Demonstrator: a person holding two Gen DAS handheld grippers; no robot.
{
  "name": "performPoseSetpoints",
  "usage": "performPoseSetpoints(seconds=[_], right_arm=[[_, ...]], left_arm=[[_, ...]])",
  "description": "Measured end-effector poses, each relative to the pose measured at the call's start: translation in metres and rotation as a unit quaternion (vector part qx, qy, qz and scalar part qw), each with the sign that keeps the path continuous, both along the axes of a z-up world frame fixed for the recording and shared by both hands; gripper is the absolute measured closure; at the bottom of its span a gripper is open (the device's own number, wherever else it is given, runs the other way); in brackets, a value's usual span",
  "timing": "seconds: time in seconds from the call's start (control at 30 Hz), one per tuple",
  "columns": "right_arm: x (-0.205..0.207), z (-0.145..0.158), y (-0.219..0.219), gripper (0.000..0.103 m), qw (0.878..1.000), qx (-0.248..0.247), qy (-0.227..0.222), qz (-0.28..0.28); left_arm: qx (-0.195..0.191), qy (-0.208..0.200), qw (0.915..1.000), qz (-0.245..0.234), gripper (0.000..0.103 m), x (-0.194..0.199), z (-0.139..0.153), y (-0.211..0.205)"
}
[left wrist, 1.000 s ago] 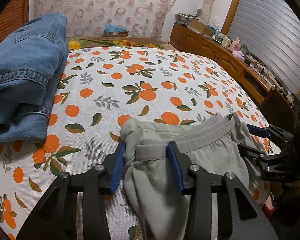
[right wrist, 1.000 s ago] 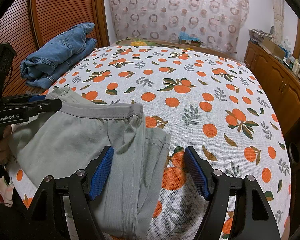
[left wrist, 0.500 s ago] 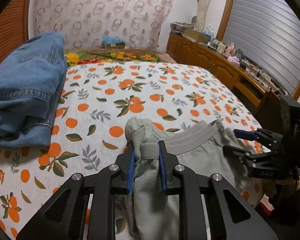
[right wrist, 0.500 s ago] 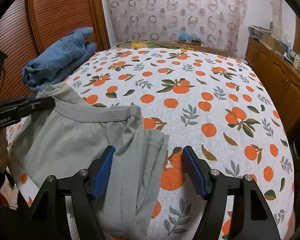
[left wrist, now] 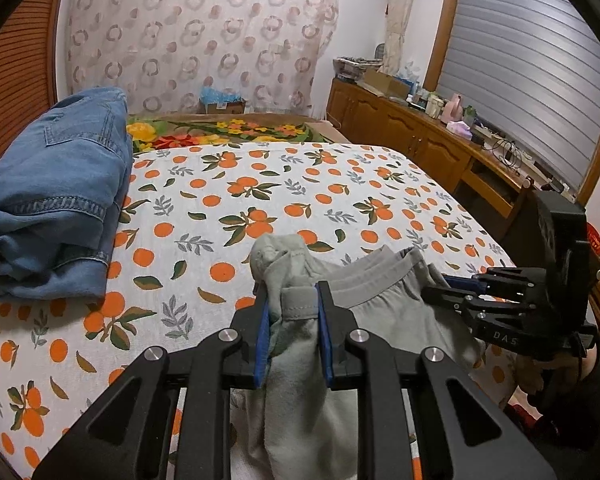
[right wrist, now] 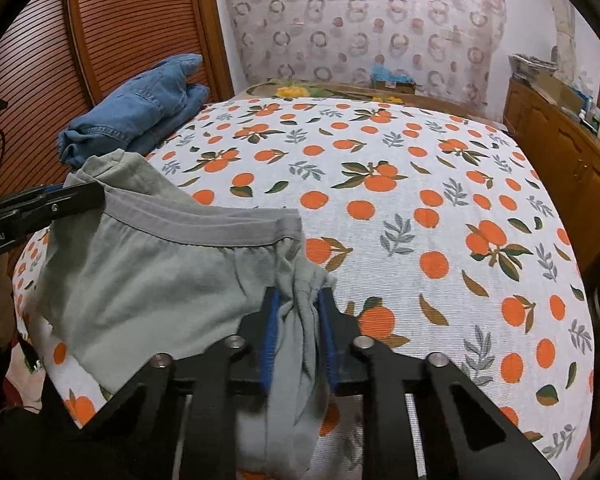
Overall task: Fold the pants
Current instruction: 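Lift the folded pants off the sheet with both grippers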
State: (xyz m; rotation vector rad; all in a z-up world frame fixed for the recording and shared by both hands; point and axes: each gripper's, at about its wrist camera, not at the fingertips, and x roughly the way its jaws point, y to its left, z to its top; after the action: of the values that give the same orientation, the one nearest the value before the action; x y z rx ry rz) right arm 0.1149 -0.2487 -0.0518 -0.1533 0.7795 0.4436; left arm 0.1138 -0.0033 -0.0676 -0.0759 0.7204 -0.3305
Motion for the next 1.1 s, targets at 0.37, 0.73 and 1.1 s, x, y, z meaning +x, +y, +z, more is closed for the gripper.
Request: performPoseSetpoints(seconds=[0.37,0.73,1.1], right_arm=[[-0.022,0.021,-0.009,0.091,0.998,0.038,-0.044,0.014],[-0.049,0.053,-0.017,0.092,0.993,0.051,-0.103,0.022],[-0.061,0.081,-0.018,0.092,0.988,0.052,-0.141,0.032]], left_arm=[[-0.003,-0.039,0.9992,-0.002,0.083,-0.021,0.023,-0.001],[-0.004,-0.092,0.9958,0.001,0.083,-0.036,0.06,0.0],[0.0,-0.128,0.9918,0.003,0.083,-0.037,0.087,0.002]])
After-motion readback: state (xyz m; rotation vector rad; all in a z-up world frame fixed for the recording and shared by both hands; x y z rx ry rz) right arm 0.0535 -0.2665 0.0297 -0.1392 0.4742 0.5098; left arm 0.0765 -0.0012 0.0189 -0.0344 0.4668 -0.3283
